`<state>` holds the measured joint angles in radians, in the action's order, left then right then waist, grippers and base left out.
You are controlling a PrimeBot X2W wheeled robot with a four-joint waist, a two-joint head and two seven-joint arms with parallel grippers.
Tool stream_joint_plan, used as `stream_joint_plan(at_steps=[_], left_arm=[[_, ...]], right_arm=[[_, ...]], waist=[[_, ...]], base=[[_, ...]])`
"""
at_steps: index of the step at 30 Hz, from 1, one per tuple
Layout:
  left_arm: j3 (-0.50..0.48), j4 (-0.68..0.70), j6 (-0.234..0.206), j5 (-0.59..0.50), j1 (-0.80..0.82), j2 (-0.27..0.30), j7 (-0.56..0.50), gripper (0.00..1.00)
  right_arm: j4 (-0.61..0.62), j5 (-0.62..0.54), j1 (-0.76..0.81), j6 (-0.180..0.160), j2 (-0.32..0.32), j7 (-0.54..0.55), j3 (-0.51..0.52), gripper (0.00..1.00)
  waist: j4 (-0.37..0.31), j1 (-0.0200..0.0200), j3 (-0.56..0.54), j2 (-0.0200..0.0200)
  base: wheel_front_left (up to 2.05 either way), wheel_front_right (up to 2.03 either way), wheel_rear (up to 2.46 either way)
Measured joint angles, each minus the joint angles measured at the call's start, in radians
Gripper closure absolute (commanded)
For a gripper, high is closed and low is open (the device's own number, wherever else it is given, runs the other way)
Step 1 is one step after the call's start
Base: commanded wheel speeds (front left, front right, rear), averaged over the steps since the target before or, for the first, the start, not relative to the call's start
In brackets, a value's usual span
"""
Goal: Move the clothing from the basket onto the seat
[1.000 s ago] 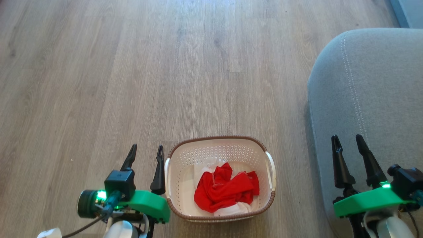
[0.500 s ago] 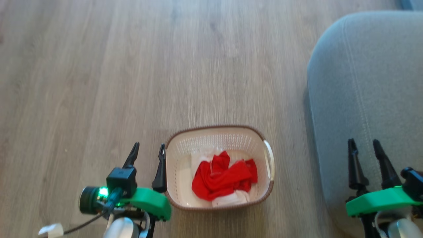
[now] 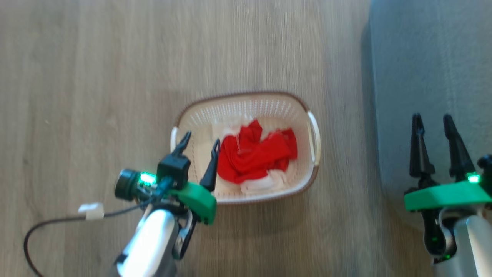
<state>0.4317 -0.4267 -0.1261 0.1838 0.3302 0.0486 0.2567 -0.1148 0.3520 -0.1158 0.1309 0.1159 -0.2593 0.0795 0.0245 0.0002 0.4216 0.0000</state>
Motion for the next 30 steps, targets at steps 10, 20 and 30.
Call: stream_joint_plan(at_steps=[10,20,30], left_arm=[[0.064,-0.197,0.045,-0.101,0.238,-0.004,0.0,0.0],[0.137,-0.369,0.089,-0.186,0.426,-0.007,0.0,0.0],[0.253,-0.579,0.125,-0.282,0.588,0.029,0.0,0.0]], right_arm=[[0.082,-0.018,-0.086,0.0,-0.003,0.0,-0.032,0.0],[0.122,-0.018,-0.109,0.0,-0.027,0.0,-0.077,0.0],[0.181,0.03,-0.173,0.0,-0.054,0.0,-0.159,0.0]], waist=[[-0.053,0.0002,0.235,0.0],[-0.122,-0.0001,0.409,0.0],[-0.218,0.0,0.536,0.0]], base=[[0.0,0.0,0.0],[0.0,0.0,0.0],[0.0,0.0,0.0]])
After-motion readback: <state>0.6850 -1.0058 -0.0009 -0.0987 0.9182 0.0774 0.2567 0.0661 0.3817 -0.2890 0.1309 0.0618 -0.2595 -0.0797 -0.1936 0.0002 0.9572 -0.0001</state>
